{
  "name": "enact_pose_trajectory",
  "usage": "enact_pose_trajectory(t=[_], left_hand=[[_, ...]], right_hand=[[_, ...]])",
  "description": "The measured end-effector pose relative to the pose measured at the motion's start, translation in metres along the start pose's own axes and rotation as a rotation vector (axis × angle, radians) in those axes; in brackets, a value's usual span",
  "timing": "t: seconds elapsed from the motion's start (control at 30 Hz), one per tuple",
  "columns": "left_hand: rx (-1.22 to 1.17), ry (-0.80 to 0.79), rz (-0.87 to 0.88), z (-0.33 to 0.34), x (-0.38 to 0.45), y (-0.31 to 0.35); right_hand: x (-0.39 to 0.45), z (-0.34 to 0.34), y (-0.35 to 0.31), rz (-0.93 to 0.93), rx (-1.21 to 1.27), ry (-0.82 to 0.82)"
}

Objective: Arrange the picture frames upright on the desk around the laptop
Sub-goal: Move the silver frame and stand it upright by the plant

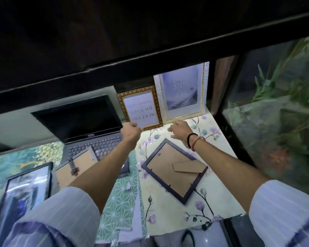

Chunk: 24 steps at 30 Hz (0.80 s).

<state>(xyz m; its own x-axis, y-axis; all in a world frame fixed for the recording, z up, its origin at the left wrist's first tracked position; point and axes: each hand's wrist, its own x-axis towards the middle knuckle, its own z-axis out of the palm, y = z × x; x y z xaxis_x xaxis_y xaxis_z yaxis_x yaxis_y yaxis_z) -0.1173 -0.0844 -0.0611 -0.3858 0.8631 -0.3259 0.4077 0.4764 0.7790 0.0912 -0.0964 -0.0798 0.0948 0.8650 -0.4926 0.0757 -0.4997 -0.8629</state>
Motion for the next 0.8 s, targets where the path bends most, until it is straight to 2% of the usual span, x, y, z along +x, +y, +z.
enact_pose_trajectory(t=[0.17,0.27,0.43,0.8], left_hand=[[-0.102,-0.086,0.004,-0.051,-0.045,-0.021],[-0.171,-0.100,0.008,-0.075,-0.052,-0.037],[-0.279,-0.172,-0.005,-0.117,-0.063,-0.063],[-0.420,-0.172,-0.063,-0.260,-0.038,-0.175]], right_hand=[[-0.048,0.042,-0.007,-0.013,-0.033,-0.061],[-0.068,0.067,-0.011,0.013,-0.006,-0.103],[-0.095,0.117,-0.008,0.028,-0.101,-0.111],[-0.159,0.287,-0.005,-0.002,-0.189,-0.143]])
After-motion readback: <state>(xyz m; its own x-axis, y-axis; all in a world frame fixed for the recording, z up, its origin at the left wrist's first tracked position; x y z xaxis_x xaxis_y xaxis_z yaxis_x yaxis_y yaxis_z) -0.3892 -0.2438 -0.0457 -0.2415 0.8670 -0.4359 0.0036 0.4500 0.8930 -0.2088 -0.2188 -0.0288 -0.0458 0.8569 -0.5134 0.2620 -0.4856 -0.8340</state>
